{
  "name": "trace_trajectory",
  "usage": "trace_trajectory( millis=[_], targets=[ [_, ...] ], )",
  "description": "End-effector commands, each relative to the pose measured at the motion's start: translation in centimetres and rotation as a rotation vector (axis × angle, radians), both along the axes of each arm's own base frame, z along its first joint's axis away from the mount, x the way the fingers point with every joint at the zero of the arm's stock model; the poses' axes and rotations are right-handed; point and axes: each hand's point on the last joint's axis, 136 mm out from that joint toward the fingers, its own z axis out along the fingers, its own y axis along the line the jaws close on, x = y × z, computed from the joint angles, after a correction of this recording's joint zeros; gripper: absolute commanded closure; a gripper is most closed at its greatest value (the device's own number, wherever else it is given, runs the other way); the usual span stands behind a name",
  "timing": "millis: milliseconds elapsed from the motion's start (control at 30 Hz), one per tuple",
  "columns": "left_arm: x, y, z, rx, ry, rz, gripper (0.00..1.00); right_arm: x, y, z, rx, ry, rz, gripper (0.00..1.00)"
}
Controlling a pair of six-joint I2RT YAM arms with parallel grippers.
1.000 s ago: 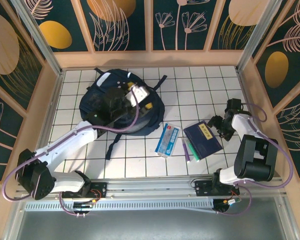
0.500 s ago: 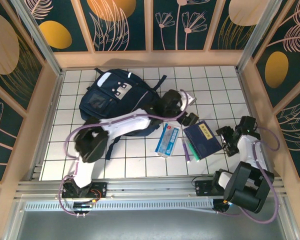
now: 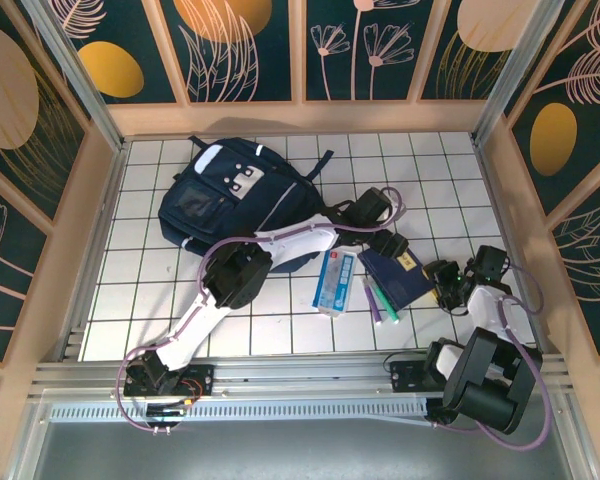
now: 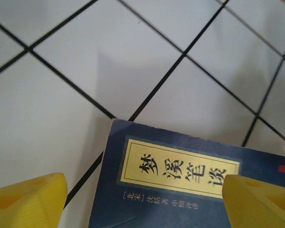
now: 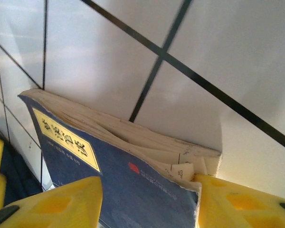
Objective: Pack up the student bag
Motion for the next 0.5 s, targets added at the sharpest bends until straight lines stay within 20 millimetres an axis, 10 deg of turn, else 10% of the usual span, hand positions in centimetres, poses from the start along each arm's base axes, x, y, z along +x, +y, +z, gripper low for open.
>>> trace_trajectory(
  millis=[0,333,467],
  targets=[
    [0.9,0.6,-1.7,0.059,0.045,0.111,0.16,1.8,-0.4,1.2,-0.051,-0.107,0.054,0.51],
    [2.1,2.5,-4.6,0.167,0.081,0.223,0.16,3.2,0.0,0.9,-0.065,-0.163,0.143,0.55],
    [2.2,2.7,-4.8,0.162,0.094,0.252,0.19,1.7,-1.7,-0.5,-0.133,-0.012,0.051,0.42]
  ],
)
